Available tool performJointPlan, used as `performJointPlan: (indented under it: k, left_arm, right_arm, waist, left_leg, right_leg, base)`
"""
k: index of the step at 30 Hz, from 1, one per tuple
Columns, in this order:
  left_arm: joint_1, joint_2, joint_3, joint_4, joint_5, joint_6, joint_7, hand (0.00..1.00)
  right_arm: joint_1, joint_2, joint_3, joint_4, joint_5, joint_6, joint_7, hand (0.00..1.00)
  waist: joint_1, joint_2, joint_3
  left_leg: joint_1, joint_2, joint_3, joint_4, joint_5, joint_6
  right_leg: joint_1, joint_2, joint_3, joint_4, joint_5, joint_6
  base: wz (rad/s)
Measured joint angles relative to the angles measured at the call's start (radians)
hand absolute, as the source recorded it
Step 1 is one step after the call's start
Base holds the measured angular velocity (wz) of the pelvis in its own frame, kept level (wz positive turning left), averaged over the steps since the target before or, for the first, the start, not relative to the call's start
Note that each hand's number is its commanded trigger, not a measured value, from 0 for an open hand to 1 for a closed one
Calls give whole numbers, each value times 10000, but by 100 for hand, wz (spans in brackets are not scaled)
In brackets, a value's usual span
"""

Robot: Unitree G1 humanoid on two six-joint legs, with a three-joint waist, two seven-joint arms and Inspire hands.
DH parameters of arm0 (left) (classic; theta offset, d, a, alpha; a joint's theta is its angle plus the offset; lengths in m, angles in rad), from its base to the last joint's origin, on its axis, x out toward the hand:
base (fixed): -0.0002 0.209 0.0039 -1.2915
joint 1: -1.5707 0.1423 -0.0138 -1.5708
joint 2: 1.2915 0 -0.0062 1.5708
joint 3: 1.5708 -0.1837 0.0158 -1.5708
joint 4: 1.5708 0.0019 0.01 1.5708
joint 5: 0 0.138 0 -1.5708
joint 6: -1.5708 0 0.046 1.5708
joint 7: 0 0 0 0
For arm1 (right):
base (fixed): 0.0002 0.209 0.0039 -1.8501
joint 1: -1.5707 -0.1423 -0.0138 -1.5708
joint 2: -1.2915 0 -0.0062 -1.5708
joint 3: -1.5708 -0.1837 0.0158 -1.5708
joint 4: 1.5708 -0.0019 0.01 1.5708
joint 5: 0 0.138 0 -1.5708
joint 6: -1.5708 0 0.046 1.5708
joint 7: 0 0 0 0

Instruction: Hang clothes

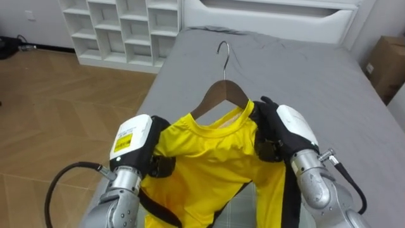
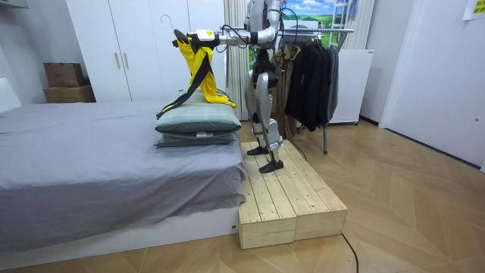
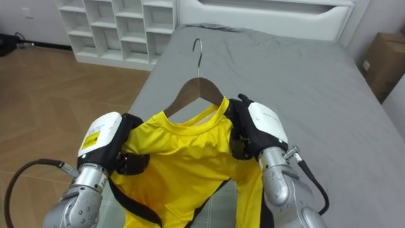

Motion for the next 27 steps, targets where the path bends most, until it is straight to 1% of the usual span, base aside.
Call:
performJointPlan:
  k: [1,2,3,4,8,15,20,27]
  left_arm:
    - [0,-1,-3,-3,39,0,0,100]
    - [0,-1,-28,-17,130,0,0,100]
    - [0,-1,-78,-30,164,0,0,100]
    - [0,-2,-99,-30,164,0,0,100]
    - [0,9,-196,-29,169,1,1,100]
    - [1,163,-579,-29,151,-3,0,100]
    - [1,163,-762,-66,150,-14,0,100]
    - [1,169,-775,-126,159,-14,0,100]
  right_arm:
    - [-1,-2,0,1,3,0,0,43]
    - [0,-2,0,9,20,1,3,68]
    - [-1,2,0,13,63,3,-4,87]
    - [-4,5,0,14,91,7,-13,100]
    - [-110,19,-7,32,218,217,-153,100]
    - [-202,-25,-44,36,-85,578,-529,100]
    - [-201,-13,-12,40,-222,661,-537,100]
    - [-200,-32,-5,39,-242,661,-488,100]
  waist:
    - [3,1,0]
    - [2,1,0]
    - [3,2,-1]
    - [3,2,-1]
    - [4,5,-1]
    - [-18,17,-2]
    - [-23,21,-4]
    - [-25,23,-6]
  left_leg:
    - [-1,0,-3,0,0,0]
    - [-1,0,-7,-1,0,0]
    - [0,0,-11,-2,0,0]
    - [1,0,-14,-2,0,0]
    - [4,0,-20,-2,0,0]
    - [33,0,-5,1,0,0]
    - [36,0,4,3,0,0]
    - [35,0,1,4,0,0]
  right_leg:
    - [4,0,-5,-2,0,0]
    - [9,0,-14,-4,0,0]
    - [15,0,-18,-5,0,0]
    - [18,0,-20,-5,0,0]
    - [27,-1,-24,-7,0,0]
    - [47,0,-9,-7,0,0]
    - [44,0,-1,-6,0,0]
    - [45,0,-2,-6,0,0]
  base:
    - [0]
    - [0]
    - [0]
    - [0]
    - [0]
    - [0]
    - [0]
    - [0]
